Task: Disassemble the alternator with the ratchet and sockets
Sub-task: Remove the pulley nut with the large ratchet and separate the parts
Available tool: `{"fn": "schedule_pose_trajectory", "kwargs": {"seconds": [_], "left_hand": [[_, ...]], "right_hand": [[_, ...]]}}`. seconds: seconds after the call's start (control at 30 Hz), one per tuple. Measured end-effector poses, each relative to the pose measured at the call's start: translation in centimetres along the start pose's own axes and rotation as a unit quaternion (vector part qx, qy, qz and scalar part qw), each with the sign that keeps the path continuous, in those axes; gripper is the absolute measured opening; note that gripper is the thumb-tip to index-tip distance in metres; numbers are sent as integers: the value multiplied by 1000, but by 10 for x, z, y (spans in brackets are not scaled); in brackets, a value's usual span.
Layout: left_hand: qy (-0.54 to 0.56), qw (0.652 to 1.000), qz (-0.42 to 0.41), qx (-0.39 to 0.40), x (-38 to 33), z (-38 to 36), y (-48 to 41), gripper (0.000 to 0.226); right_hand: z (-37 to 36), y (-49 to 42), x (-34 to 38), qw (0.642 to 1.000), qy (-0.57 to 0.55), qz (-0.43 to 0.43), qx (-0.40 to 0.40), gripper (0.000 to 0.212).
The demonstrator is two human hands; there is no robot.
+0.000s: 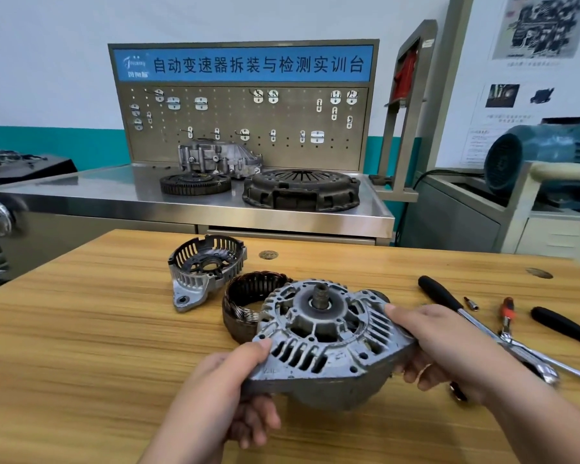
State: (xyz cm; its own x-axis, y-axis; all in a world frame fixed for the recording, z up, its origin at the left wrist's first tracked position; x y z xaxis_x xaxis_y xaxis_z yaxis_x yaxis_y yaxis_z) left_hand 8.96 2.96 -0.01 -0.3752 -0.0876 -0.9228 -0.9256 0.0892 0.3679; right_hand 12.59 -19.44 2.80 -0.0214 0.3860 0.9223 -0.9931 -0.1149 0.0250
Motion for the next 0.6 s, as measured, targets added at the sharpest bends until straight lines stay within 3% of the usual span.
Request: {"fn": "schedule_pose_trajectory", "kwargs": {"seconds": [0.17, 0.27, 0.33, 0.4, 0.6], "left_hand": [[-8, 1000, -13, -15, 2, -7, 10, 41], [-36, 998, -29, -32, 6, -14, 20, 31], [-69, 996, -33, -35, 10, -19, 24, 24], [-81, 995, -38, -46, 12, -20, 24, 27], [-136, 986, -71, -70, 1, -17, 24, 41]], "right_hand": [[1, -2, 8, 992, 108, -5, 58, 58], [-18, 3, 14, 974, 160, 32, 159, 71], [-30, 10, 2, 974, 91, 10, 209, 84], [-29, 12, -15, 977, 8, 1, 212, 105], [-27, 9, -20, 977, -82, 17, 196, 76]]}}
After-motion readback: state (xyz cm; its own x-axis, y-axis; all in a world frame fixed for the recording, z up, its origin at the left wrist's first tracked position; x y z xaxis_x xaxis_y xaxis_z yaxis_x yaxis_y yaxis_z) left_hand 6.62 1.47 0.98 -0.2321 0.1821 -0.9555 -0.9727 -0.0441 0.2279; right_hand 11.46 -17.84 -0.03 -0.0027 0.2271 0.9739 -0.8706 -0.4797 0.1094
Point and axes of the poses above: each hand's wrist, its own y-axis away from the middle knuckle, its own z-axis out of the back of the hand, x = y × z, the point moved 9 cm from there along -y, towards the middle knuckle, and after that the axes turned 14 degrees about z, right-handed, at the moved point
